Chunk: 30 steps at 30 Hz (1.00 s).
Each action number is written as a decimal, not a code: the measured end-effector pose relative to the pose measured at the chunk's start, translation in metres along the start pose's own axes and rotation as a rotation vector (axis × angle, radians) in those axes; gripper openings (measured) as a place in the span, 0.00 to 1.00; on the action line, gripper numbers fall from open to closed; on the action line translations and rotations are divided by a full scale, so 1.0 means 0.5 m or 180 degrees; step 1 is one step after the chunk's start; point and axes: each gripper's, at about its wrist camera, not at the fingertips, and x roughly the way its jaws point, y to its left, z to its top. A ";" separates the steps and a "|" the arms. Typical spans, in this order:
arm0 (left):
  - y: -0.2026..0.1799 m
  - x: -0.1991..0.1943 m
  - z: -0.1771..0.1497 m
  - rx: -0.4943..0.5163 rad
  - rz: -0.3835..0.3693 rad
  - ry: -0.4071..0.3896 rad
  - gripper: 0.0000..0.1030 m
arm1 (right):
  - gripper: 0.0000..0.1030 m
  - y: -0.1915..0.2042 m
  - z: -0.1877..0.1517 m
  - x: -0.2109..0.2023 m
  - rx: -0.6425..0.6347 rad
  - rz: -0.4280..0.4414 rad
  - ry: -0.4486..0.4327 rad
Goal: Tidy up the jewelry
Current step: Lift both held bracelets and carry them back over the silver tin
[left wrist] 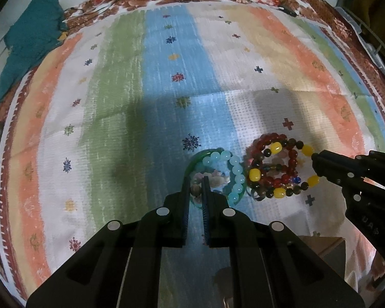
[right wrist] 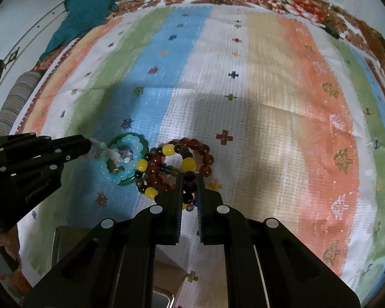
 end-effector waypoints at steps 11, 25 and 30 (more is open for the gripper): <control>0.008 -0.056 -0.011 -0.0084 -0.0048 -0.0147 0.08 | 0.10 -0.003 -0.007 -0.042 0.0039 -0.0066 -0.0169; -0.011 -0.157 -0.040 -0.0116 -0.0184 -0.0431 0.08 | 0.10 0.019 -0.034 -0.160 -0.0027 -0.0059 -0.0584; -0.027 -0.199 -0.057 -0.0069 -0.0208 -0.0558 0.08 | 0.10 0.028 -0.051 -0.201 -0.0044 0.0012 -0.0722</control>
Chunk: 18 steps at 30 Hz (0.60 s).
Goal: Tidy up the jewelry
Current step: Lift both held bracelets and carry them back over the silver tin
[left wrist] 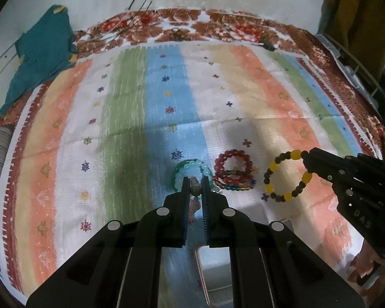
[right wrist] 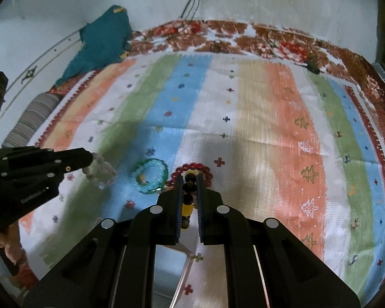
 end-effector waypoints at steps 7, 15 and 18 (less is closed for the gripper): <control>-0.024 -0.057 -0.020 0.0038 -0.0123 -0.0159 0.08 | 0.10 0.016 -0.014 -0.056 -0.0023 0.0058 -0.0206; -0.048 -0.114 -0.052 0.0067 -0.0266 -0.0304 0.08 | 0.10 0.039 -0.041 -0.107 -0.0093 0.0155 -0.0312; -0.056 -0.130 -0.067 0.0076 -0.0328 -0.0338 0.08 | 0.10 0.046 -0.055 -0.119 -0.0111 0.0187 -0.0312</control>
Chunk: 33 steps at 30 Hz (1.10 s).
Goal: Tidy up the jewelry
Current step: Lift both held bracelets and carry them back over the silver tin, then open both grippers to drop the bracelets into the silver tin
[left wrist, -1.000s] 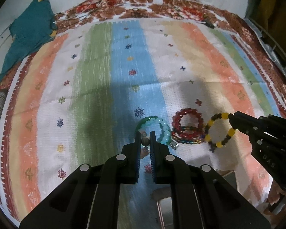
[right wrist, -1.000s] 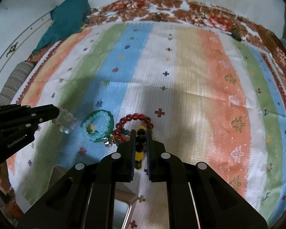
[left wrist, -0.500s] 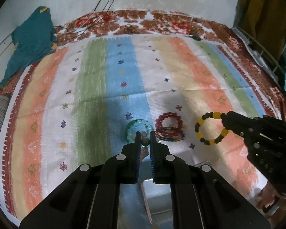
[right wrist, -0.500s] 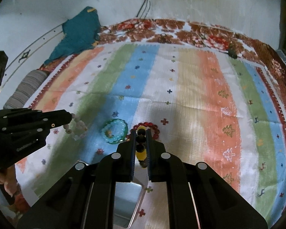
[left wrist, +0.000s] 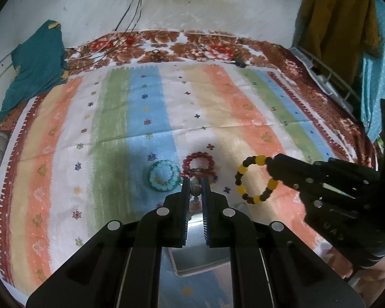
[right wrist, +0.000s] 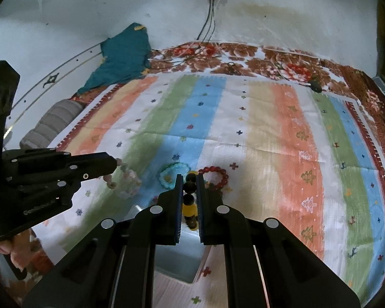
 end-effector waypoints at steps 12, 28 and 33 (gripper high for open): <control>-0.029 -0.029 -0.072 0.0033 -0.0045 0.0030 0.08 | 0.10 0.026 -0.055 -0.032 -0.0038 0.0106 0.0062; -0.001 -0.038 -0.117 -0.0165 0.0215 0.0106 0.30 | 0.33 -0.005 -0.091 -0.030 0.0109 -0.0047 0.0226; 0.017 -0.037 -0.113 -0.0238 0.0200 0.0106 0.39 | 0.34 -0.018 -0.090 -0.018 0.0124 -0.0095 0.0272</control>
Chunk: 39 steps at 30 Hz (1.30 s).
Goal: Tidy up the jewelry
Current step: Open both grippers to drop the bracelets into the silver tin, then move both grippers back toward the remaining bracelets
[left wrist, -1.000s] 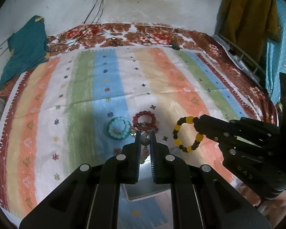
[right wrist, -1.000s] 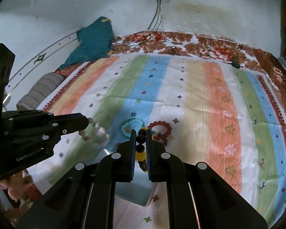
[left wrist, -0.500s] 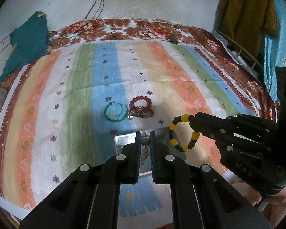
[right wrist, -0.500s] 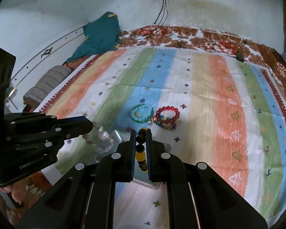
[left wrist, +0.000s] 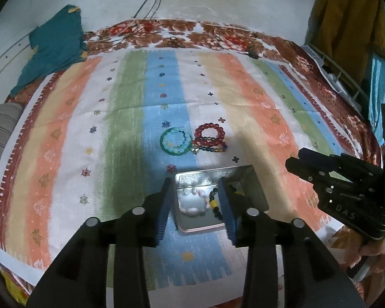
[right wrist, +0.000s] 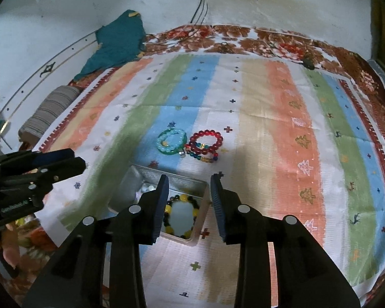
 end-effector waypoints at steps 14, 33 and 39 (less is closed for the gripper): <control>0.031 0.024 0.016 -0.0144 0.0079 0.0054 0.60 | 0.58 -0.029 0.023 0.026 0.0104 -0.0043 0.0062; 0.047 0.100 0.069 -0.0107 0.0260 0.0182 0.69 | 0.73 -0.046 0.059 0.084 0.0111 -0.0187 0.0197; 0.043 0.114 0.080 -0.0067 0.0277 0.0199 0.69 | 0.73 -0.048 0.071 0.100 0.0093 -0.0196 0.0230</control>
